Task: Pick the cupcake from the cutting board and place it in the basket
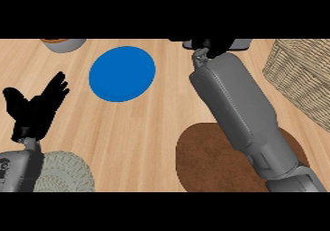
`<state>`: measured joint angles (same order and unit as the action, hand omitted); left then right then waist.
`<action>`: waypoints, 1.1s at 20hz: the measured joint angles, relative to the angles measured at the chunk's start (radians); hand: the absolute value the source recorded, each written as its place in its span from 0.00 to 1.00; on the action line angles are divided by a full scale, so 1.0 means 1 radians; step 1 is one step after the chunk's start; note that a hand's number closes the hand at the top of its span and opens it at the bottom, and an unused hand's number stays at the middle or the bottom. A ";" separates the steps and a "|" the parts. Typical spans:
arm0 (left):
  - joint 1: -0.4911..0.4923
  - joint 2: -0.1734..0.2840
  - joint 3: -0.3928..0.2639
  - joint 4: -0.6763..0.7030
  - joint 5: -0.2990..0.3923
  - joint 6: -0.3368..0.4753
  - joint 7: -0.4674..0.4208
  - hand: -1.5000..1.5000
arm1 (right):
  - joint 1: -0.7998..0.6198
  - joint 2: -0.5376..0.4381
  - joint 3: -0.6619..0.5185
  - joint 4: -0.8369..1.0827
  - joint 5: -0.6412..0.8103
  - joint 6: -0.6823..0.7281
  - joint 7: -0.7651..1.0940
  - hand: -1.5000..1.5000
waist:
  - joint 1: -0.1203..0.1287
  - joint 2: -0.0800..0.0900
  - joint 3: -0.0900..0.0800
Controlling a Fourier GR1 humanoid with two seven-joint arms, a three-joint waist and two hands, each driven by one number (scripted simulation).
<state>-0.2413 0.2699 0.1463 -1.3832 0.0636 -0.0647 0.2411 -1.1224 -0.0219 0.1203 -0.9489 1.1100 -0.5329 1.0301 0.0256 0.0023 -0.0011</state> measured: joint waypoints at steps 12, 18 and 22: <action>0.013 -0.009 0.003 -0.022 -0.007 0.007 0.000 0.50 | -0.183 -0.151 -0.168 0.240 0.090 -0.010 -0.013 1.00 | -0.007 0.002 0.000; 0.023 -0.019 0.003 -0.004 -0.012 0.007 -0.024 0.50 | -0.186 -0.260 -0.223 0.330 0.127 -0.013 -0.025 1.00 | -0.010 0.003 0.000; 0.016 -0.005 0.014 -0.007 -0.006 -0.002 -0.015 0.50 | -0.166 -0.316 -0.259 0.360 0.120 -0.024 -0.041 1.00 | -0.011 0.003 0.001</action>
<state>-0.2253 0.2645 0.1605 -1.3899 0.0571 -0.0667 0.2265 -1.2883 -0.3375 -0.1389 -0.5894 1.2303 -0.5571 0.9892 0.0151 0.0050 -0.0003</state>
